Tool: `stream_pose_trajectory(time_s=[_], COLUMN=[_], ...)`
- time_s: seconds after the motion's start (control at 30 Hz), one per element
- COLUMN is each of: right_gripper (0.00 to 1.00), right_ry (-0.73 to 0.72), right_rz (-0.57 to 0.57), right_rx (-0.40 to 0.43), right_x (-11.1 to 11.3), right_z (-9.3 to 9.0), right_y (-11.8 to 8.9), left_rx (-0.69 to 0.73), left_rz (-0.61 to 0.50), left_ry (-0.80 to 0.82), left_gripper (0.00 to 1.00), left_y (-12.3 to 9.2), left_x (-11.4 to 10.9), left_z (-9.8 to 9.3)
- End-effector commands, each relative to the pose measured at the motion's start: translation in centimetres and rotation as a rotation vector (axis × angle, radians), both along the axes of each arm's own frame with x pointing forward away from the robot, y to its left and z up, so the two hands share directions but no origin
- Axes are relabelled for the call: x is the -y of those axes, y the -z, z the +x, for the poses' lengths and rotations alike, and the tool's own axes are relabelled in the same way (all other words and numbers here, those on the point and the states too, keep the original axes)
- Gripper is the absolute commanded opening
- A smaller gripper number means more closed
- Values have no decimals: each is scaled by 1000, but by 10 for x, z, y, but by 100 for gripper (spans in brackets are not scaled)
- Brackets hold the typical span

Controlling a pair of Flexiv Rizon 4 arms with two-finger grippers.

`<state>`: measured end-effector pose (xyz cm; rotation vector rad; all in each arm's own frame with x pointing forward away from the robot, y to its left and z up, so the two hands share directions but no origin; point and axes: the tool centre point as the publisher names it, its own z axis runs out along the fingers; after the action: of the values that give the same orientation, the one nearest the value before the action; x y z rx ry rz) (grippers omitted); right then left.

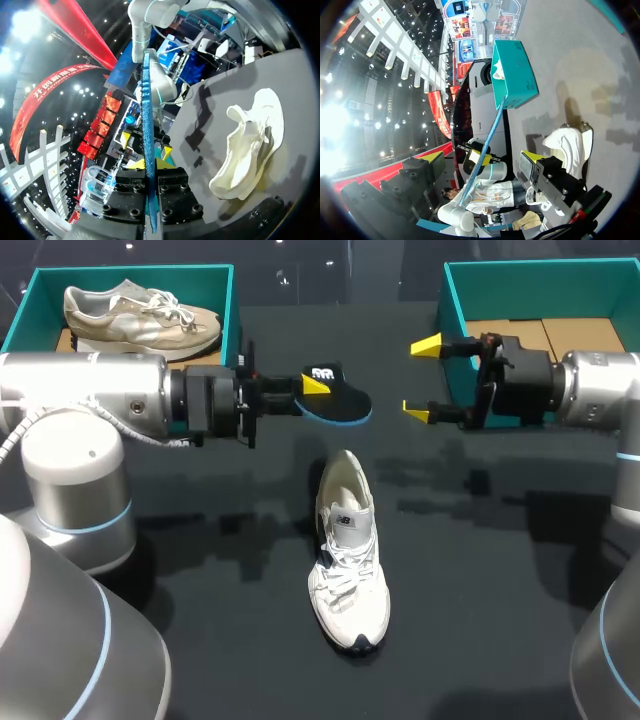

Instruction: Take the shoe out of the shoebox, open the shoe tongue, remove and reinsert the insole, then place the shoe into the shoebox

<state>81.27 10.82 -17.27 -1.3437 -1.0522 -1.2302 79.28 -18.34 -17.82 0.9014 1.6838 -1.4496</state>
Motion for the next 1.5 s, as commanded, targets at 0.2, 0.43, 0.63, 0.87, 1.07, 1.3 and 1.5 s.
stream_pose_trajectory(time_s=[0.2,0.43,0.63,0.87,1.07,1.3,1.5], right_gripper=[100,100,100,100,100,100,100], right_ry=[0,0,0,0,0,0,0], right_rz=[-3,-3,-3,-3,-3,-3,-3], right_rx=[-1,-1,-1,-1,-1,-1,-1], right_x=[0,0,0,0,0,0,0], right_z=[-1,-1,-1,-1,-1,-1,-1], right_y=[-1,-1,-1,-1,-1,-1,-1], left_rx=[-302,-537,-994,-1671,-1671,-1671,-1785], left_rz=[19,12,-51,-99,-99,-99,-108], left_ry=[-1,33,136,209,209,209,208], left_gripper=[0,0,0,0,0,0,0], left_y=[-4,-13,-23,-33,-33,-33,-33], left_x=[-2,-1,-5,-7,-7,-7,-7], left_z=[2,2,-1,4,4,4,3])
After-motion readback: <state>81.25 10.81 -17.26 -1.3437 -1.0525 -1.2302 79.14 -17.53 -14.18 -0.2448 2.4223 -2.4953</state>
